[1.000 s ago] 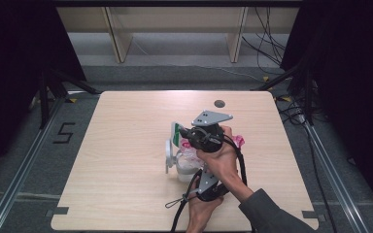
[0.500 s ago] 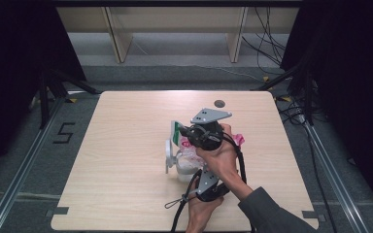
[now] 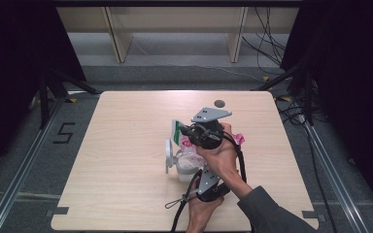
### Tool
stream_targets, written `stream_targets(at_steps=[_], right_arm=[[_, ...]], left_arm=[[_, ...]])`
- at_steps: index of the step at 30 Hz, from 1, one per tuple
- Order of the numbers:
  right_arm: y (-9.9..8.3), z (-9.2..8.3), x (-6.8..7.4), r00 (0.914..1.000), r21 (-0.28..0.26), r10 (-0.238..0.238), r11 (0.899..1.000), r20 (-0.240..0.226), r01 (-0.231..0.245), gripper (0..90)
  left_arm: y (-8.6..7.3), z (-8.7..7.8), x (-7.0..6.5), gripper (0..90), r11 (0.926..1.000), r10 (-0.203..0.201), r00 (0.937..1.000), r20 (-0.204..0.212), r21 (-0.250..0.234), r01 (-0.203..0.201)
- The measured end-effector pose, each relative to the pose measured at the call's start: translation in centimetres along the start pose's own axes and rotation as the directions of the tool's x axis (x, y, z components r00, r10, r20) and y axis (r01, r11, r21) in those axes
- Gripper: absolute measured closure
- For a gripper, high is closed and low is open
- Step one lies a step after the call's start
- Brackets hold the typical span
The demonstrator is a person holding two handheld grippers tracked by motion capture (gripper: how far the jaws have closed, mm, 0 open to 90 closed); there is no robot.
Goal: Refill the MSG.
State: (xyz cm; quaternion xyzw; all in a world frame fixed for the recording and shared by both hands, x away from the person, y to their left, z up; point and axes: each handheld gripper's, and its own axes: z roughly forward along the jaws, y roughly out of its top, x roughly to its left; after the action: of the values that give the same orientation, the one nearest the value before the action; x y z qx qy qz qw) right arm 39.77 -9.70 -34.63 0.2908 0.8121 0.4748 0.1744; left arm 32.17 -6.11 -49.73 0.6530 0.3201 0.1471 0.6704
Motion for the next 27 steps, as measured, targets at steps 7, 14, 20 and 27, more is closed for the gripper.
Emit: stream_targets(at_steps=[7, 14, 20, 27], right_arm=[[0.19, -0.05, -0.11, 0.9999, 0.007, -0.012, 1.000, 0.008, 0.012, 89.8], [0.15, -0.01, -0.18, 0.9999, 0.010, -0.003, 1.000, 0.010, 0.003, 89.8], [0.11, -0.05, -0.07, 0.9998, 0.019, 0.015, 1.000, 0.011, -0.015, 89.8], [0.08, 0.23, -0.09, 0.9999, 0.011, -0.005, 1.000, 0.009, 0.005, 89.8]], left_arm=[[0.08, -0.08, -0.03, 72.2, 1.0000, 0.002, 1.0000, -0.002, -0.002, -0.002], [0.26, -0.59, 0.58, 72.2, 0.9913, 0.102, 0.9948, -0.007, 0.085, -0.101], [0.25, -0.55, 0.50, 72.2, 0.9917, 0.100, 0.9950, -0.003, 0.082, -0.100], [0.27, -0.56, 0.49, 72.2, 0.9921, 0.098, 0.9952, -0.004, 0.079, -0.097]])
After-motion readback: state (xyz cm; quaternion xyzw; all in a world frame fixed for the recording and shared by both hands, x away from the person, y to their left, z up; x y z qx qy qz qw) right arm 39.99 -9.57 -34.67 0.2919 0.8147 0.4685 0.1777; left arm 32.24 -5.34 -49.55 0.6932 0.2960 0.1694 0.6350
